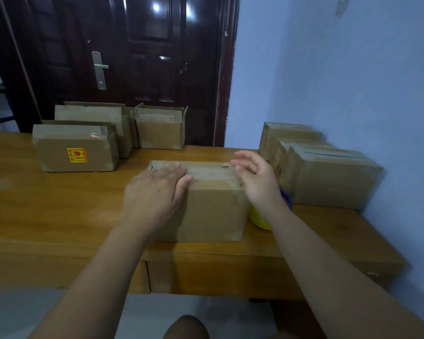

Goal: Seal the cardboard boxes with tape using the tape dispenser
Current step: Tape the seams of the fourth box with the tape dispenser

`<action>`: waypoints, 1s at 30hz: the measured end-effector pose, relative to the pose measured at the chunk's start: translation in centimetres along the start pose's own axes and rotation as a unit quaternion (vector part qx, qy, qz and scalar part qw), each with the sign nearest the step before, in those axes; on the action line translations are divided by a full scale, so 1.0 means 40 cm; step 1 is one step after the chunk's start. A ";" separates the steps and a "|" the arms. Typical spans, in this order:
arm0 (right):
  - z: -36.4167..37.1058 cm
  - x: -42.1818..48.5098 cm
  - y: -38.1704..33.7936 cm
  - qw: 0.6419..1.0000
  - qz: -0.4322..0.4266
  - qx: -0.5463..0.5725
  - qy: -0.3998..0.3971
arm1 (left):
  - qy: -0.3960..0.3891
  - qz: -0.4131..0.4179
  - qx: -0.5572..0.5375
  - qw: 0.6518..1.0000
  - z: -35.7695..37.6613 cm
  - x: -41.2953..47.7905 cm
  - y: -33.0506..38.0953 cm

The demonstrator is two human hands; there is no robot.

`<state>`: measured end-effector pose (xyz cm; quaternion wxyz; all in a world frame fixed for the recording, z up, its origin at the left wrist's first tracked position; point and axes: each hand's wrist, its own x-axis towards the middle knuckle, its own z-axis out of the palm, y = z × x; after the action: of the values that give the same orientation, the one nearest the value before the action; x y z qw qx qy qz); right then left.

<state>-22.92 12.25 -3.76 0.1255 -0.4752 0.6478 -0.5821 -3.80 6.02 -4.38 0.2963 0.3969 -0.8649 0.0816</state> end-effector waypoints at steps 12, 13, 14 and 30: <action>-0.166 0.069 0.180 0.898 0.234 -0.366 -0.074 | -0.060 -0.006 0.067 0.996 -0.007 0.001 0.005; -0.167 0.071 0.182 0.890 0.257 -0.368 -0.080 | -0.063 -0.008 0.070 0.996 -0.008 0.002 0.007; -0.167 0.073 0.179 0.886 0.280 -0.362 -0.080 | -0.068 -0.011 0.063 0.996 -0.007 0.003 0.007; -0.160 0.028 0.129 0.928 0.281 0.243 -0.001 | -0.066 -0.027 0.053 0.996 -0.031 0.000 0.031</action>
<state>-30.48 14.79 -5.99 0.3963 -0.2288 0.5935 -0.6621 -4.14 7.30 -3.27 0.2186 0.4397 -0.8661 0.0931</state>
